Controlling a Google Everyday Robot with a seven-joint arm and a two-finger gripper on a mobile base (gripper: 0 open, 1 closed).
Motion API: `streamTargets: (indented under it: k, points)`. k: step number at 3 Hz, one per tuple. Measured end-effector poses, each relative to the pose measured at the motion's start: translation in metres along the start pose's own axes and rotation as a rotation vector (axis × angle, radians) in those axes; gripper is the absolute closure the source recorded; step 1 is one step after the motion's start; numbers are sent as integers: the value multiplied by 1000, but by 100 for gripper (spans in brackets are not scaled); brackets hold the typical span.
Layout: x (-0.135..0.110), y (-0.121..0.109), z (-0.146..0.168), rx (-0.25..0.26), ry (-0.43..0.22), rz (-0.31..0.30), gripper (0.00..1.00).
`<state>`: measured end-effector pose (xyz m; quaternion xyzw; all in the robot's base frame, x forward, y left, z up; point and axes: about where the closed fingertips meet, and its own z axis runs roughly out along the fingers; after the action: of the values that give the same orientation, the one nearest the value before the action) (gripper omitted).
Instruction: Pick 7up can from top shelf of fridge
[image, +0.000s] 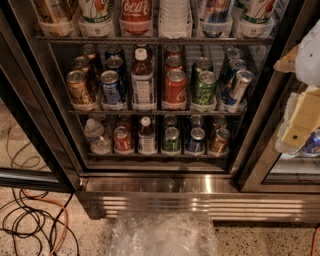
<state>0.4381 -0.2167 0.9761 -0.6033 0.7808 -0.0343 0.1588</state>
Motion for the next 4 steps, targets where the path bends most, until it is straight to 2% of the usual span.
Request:
streamTargets:
  k: [2,3,4]
  points:
    - [-2,-1,-1,11,-24,12,0]
    - [4,17,14,5,-120,179,0]
    - [4,34,27,13,-280,417,0]
